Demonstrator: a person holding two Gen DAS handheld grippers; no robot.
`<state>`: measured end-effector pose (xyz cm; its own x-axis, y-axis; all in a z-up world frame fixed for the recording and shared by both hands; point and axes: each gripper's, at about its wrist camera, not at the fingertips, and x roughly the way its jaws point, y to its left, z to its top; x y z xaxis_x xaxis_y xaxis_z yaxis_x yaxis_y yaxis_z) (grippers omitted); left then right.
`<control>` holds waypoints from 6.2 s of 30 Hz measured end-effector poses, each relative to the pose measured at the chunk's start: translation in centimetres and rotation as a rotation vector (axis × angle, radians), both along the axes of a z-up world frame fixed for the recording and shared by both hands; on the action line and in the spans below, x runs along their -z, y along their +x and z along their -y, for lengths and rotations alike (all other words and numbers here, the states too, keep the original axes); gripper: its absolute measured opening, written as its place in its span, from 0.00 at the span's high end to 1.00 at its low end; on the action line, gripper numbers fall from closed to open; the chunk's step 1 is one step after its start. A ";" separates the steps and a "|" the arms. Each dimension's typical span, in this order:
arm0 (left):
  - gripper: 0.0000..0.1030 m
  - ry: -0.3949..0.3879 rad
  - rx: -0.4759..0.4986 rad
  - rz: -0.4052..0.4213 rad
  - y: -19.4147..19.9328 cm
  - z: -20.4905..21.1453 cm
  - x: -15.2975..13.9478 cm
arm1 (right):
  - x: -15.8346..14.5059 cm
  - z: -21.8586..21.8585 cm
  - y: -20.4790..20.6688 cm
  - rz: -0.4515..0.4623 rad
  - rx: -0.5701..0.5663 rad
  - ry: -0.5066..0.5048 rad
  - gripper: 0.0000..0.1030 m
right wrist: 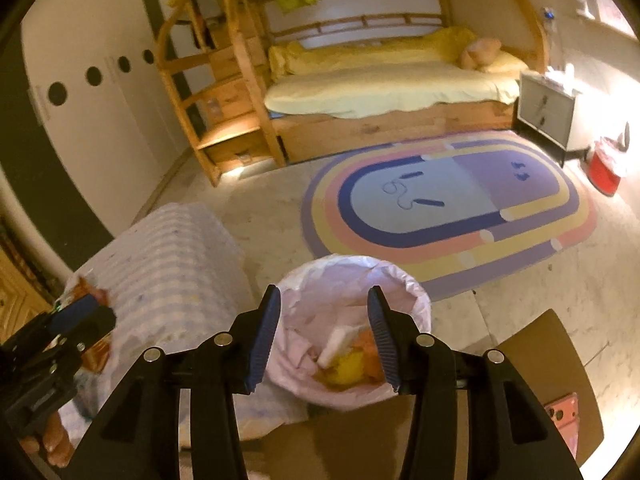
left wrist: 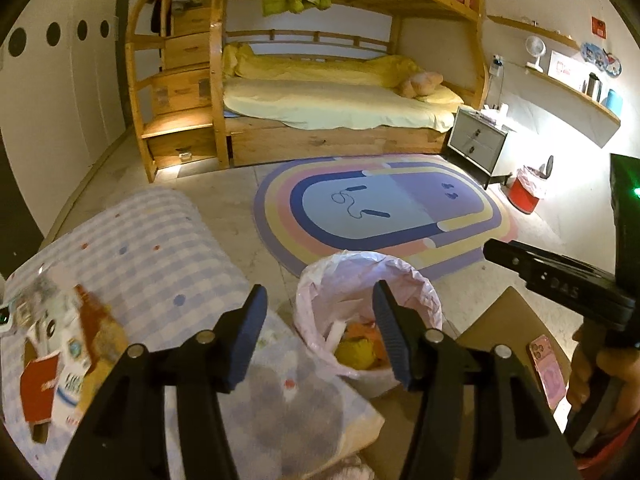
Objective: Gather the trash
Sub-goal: 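Move both tools back over the table toward the dark snack wrapper, then grasp the dark snack wrapper with the right gripper while the left gripper grasps the white milk carton, then carry wrapper and carton to the wastebasket and open both grippers over it, then return both tools over the table toward the red cardboard sleeve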
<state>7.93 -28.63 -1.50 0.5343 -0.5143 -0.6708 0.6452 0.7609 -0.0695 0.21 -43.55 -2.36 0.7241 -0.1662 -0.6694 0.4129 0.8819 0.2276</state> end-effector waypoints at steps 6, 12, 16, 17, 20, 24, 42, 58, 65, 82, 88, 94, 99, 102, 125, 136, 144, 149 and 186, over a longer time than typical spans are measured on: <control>0.46 0.007 -0.044 0.022 -2.5 -5.0 -1.0 | -1.8 -5.8 -1.4 0.014 -0.110 -0.044 0.55; 0.42 0.001 -0.157 0.022 -4.1 -12.0 -1.4 | -2.9 -12.5 -1.1 0.028 -0.260 -0.080 0.55; 0.42 0.015 -0.268 0.050 -4.8 -17.7 -1.5 | -2.4 -16.7 -0.4 0.028 -0.357 -0.096 0.55; 0.42 0.020 -0.301 0.052 -5.0 -19.2 -1.3 | -2.2 -17.8 0.0 0.024 -0.377 -0.102 0.55; 0.42 0.031 -0.377 0.048 -5.1 -22.6 -0.8 | -1.2 -20.2 0.7 0.005 -0.440 -0.089 0.55; 0.42 0.048 -0.490 0.026 -5.1 -26.8 0.5 | 0.2 -23.3 1.4 -0.024 -0.518 -0.090 0.55; 0.38 0.031 -0.616 0.001 -3.9 -30.4 1.8 | 3.6 -29.8 6.0 -0.113 -0.663 -0.107 0.55; 0.38 0.016 -0.634 0.004 -2.4 -30.5 2.5 | 5.4 -31.8 8.2 -0.210 -0.701 -0.148 0.72; 0.25 0.039 -0.565 -0.009 -2.2 -28.4 2.9 | 2.0 -29.1 5.5 -0.089 -0.668 -0.115 0.76; 0.13 0.116 -0.393 -0.038 1.4 -20.0 5.2 | -3.0 -19.4 4.6 0.052 -0.410 -0.172 0.76; 0.13 0.172 -0.371 -0.042 3.0 -18.5 6.7 | -2.5 -18.4 4.1 0.041 -0.399 -0.160 0.75; 0.29 0.206 -0.354 -0.054 4.4 -17.9 7.4 | -2.2 -18.0 3.9 0.034 -0.389 -0.145 0.75; 0.35 0.153 -0.353 -0.067 4.0 -18.8 6.7 | -2.3 -18.1 3.5 0.036 -0.395 -0.133 0.75; 0.35 0.095 -0.367 -0.034 2.4 -20.2 4.6 | -2.3 -18.1 3.2 0.040 -0.397 -0.131 0.75; 0.34 -0.052 -0.227 0.078 -3.5 -15.3 -1.9 | -1.3 -12.2 0.8 0.051 -0.282 -0.094 0.75; 0.34 -0.043 -0.009 0.057 -0.5 -2.9 -0.7 | 0.5 -4.8 0.4 0.019 -0.128 -0.086 0.75; 0.34 -0.016 0.055 0.030 2.7 4.2 2.5 | 3.1 -0.7 2.1 -0.009 -0.043 -0.081 0.75; 0.34 -0.010 0.093 -0.002 3.6 7.1 4.4 | 5.2 1.2 3.5 -0.035 -0.025 -0.065 0.75; 0.19 -0.047 -0.232 0.097 -2.2 -13.9 -2.1 | -2.3 -12.8 1.0 0.116 -0.281 -0.115 0.51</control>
